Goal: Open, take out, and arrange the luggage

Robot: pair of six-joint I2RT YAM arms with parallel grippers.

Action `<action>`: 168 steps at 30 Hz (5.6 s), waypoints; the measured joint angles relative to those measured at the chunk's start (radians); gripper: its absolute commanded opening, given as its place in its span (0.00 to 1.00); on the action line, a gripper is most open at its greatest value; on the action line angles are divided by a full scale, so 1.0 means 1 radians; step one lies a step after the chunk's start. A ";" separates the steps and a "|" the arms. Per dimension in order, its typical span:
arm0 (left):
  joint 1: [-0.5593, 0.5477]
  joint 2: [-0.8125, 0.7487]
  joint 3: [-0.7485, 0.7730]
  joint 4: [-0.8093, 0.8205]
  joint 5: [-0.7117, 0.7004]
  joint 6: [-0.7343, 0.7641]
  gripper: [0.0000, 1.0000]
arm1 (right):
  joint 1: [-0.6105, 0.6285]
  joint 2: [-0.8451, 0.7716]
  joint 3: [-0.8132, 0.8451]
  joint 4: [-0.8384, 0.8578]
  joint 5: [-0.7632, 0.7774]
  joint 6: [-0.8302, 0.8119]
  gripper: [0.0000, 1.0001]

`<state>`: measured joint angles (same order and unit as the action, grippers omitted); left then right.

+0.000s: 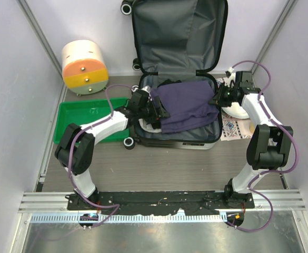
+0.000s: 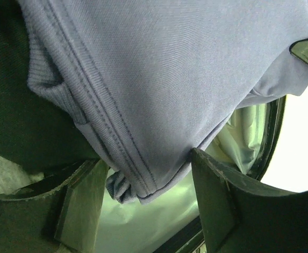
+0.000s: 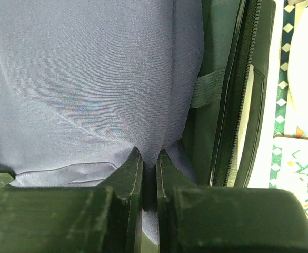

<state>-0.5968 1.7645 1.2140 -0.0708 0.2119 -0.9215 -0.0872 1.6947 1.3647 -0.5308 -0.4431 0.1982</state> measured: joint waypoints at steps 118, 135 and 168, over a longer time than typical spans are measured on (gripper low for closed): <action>-0.146 0.100 -0.061 0.365 -0.125 -0.070 0.69 | -0.045 -0.012 0.074 0.020 0.225 -0.103 0.01; -0.159 0.169 0.024 0.317 -0.226 -0.065 0.75 | -0.045 -0.012 0.075 0.020 0.225 -0.103 0.01; -0.115 -0.021 0.329 -0.122 -0.136 0.428 0.00 | -0.048 -0.174 0.082 0.032 0.035 -0.093 0.01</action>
<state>-0.7120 1.7439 1.5433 -0.1928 0.0757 -0.4938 -0.1356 1.5208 1.4464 -0.4984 -0.4076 0.1047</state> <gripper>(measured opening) 0.064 0.126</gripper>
